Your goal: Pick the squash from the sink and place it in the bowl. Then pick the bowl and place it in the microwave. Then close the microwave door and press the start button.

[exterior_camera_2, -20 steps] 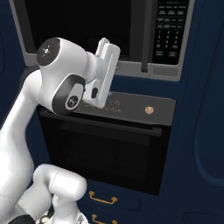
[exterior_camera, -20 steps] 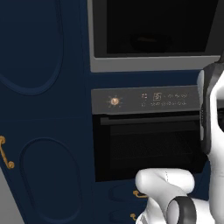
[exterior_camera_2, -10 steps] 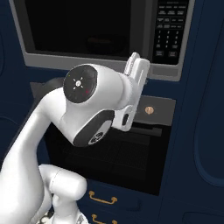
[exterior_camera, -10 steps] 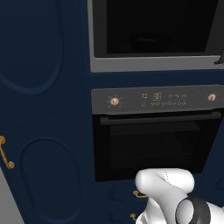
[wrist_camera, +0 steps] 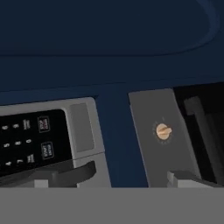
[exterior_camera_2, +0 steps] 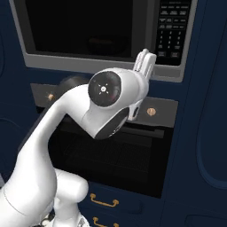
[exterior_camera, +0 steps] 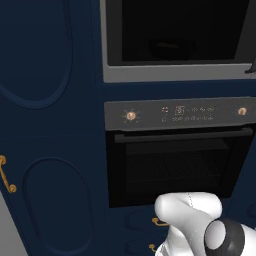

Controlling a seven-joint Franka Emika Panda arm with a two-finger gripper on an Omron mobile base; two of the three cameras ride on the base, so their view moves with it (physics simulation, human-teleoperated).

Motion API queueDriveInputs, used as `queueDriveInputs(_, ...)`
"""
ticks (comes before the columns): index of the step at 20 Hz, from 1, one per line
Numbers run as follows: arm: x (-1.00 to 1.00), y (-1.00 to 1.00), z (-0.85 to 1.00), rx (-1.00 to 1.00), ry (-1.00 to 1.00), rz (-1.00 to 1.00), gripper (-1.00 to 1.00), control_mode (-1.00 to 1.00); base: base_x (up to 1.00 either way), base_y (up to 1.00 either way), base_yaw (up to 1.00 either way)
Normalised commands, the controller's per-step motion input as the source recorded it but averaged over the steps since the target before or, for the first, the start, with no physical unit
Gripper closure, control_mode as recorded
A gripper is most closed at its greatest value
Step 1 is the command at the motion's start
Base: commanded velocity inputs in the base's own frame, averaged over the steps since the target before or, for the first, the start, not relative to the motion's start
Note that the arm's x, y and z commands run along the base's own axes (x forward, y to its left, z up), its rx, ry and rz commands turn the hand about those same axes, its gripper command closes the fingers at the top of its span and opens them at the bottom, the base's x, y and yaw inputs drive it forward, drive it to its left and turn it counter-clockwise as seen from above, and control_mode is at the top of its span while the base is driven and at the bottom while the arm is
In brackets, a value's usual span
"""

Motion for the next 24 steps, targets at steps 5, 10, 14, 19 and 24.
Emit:
queueDriveInputs(5,0.50,-0.03,0.00,0.05,0.00,0.25,-1.00,-1.00,0.00,0.00,0.00)
queueDriveInputs(10,0.24,-0.12,0.00,0.06,-0.02,0.31,-1.00,-1.00,0.00,0.00,0.00)
queueDriveInputs(14,0.14,-0.09,0.10,0.01,-0.06,0.05,-1.00,-1.00,0.00,0.00,0.00)
queueDriveInputs(19,0.40,-0.01,0.13,0.00,-0.04,0.00,-1.00,-1.00,0.00,0.00,0.00)
queueDriveInputs(24,0.44,-0.02,0.00,0.00,0.00,0.00,-1.00,-1.00,0.00,0.00,0.00)
